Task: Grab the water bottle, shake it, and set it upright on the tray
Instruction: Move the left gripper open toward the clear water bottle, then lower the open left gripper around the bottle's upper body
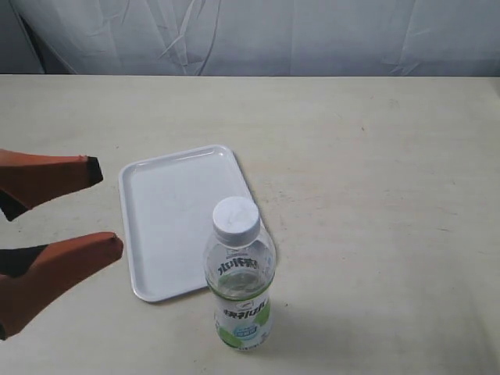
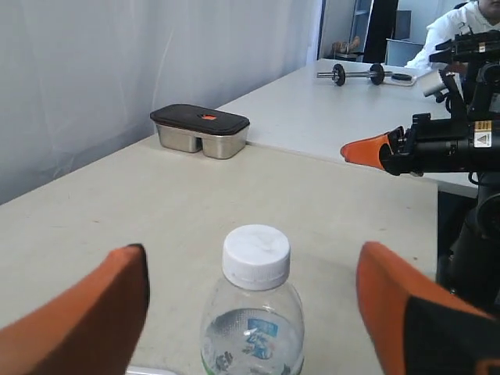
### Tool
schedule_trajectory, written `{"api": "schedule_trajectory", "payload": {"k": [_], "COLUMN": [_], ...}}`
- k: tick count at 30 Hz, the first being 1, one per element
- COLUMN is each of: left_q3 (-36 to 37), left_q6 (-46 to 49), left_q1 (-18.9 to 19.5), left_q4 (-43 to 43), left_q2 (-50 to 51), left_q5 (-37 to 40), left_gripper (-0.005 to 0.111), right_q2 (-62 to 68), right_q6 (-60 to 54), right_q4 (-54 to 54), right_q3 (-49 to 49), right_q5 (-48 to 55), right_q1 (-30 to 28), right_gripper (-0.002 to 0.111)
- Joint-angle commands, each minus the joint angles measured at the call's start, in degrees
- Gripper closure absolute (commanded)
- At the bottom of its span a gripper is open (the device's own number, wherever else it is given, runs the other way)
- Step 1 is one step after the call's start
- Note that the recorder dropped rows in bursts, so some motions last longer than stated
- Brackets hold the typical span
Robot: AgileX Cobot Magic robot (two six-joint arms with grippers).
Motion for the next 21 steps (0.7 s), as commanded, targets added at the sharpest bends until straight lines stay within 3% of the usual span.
{"api": "schedule_trajectory", "payload": {"k": [1, 6, 13, 16, 21], "left_q3": [0.2, -0.5, -6.8, -10.8, -12.3], "left_q6": [-0.2, -0.3, -0.4, -4.6, -3.3], "left_q1": [-0.2, -5.3, -6.4, -7.5, -12.6], "left_q4": [-1.6, -2.5, -2.0, 0.3, 1.2], "left_q2": [0.3, 1.1, 3.5, 6.3, 12.0], "left_q5": [0.7, 0.0, -4.2, -3.9, -4.0], "left_gripper": [0.030, 0.029, 0.029, 0.029, 0.029], "right_q2": [-0.2, -0.2, -0.2, -0.2, -0.2], "right_q6": [-0.2, -0.2, -0.2, -0.2, -0.2], "right_q4": [-0.1, -0.1, -0.1, -0.1, -0.1], "right_q3": [0.1, 0.1, 0.1, 0.1, 0.1], "right_q5": [-0.4, -0.4, -0.4, -0.4, -0.4], "right_q1": [-0.3, -0.3, -0.3, -0.3, -0.3], "right_gripper": [0.104, 0.104, 0.104, 0.104, 0.104]}}
